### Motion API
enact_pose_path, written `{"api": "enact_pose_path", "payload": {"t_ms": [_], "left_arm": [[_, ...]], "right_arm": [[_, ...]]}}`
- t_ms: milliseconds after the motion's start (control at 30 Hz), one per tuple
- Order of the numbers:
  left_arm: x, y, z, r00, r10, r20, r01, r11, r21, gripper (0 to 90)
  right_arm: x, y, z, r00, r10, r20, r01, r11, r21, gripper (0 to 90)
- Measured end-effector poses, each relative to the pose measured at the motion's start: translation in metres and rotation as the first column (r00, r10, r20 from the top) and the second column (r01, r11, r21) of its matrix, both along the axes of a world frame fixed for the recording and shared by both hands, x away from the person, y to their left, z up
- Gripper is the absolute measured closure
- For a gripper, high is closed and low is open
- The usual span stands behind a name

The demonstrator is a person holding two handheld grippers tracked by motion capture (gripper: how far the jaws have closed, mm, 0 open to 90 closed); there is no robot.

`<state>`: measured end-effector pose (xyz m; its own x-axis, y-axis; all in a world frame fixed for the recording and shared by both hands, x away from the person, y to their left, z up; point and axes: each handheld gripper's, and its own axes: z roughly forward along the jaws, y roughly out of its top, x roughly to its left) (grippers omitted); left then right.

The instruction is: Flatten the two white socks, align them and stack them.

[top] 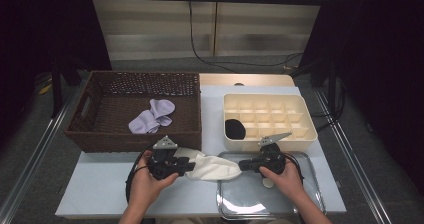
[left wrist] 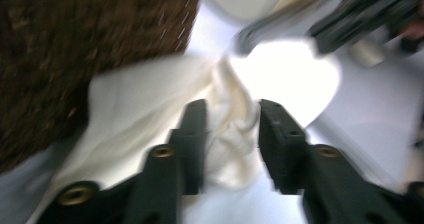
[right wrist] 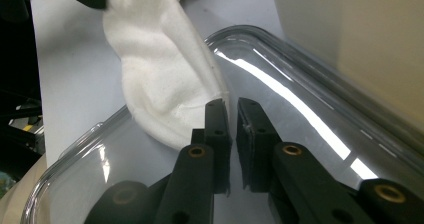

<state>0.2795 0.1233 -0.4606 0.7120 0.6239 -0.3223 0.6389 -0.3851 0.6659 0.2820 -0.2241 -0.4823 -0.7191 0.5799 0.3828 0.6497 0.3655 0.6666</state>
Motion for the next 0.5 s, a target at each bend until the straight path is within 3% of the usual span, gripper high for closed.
{"api": "enact_pose_path", "payload": {"t_ms": [67, 100, 133, 233, 300, 433, 500], "left_arm": [[0.002, -0.001, -0.005, 0.9999, 0.012, -0.006, -0.012, 0.9986, 0.051, 83.5], [0.002, -0.001, -0.005, 0.9999, 0.012, -0.006, -0.012, 0.9986, 0.051, 85.5], [0.002, -0.001, -0.005, 0.9997, 0.021, -0.016, -0.020, 0.9989, 0.042, 86.3], [0.000, 0.001, -0.003, 0.9992, 0.015, -0.038, -0.013, 0.9990, 0.043, 87.1], [-0.005, 0.002, -0.001, 0.9964, -0.006, -0.084, 0.007, 0.9998, 0.019, 87.3], [-0.009, 0.005, -0.002, 0.9944, -0.017, -0.104, 0.018, 0.9997, 0.014, 87.1], [-0.011, 0.006, -0.003, 0.9937, -0.023, -0.109, 0.026, 0.9993, 0.027, 87.0]], "right_arm": [[-0.003, 0.001, 0.003, 0.9995, -0.013, 0.030, 0.013, 1.000, 0.002, 75.1], [-0.003, 0.001, 0.003, 0.9995, -0.013, 0.030, 0.013, 1.000, 0.002, 75.1], [-0.006, 0.002, 0.006, 0.9981, -0.011, 0.060, 0.010, 1.000, 0.020, 72.7], [-0.010, 0.006, 0.008, 0.9963, 0.004, 0.086, -0.005, 1.000, 0.009, 71.3], [-0.011, 0.008, 0.006, 0.9956, 0.006, 0.094, -0.005, 1.000, -0.012, 73.8], [-0.011, 0.007, 0.002, 0.9962, -0.007, 0.086, 0.009, 1.000, -0.024, 81.3], [-0.010, 0.006, 0.002, 0.9976, -0.004, 0.069, 0.005, 1.000, -0.004, 84.7]]}}
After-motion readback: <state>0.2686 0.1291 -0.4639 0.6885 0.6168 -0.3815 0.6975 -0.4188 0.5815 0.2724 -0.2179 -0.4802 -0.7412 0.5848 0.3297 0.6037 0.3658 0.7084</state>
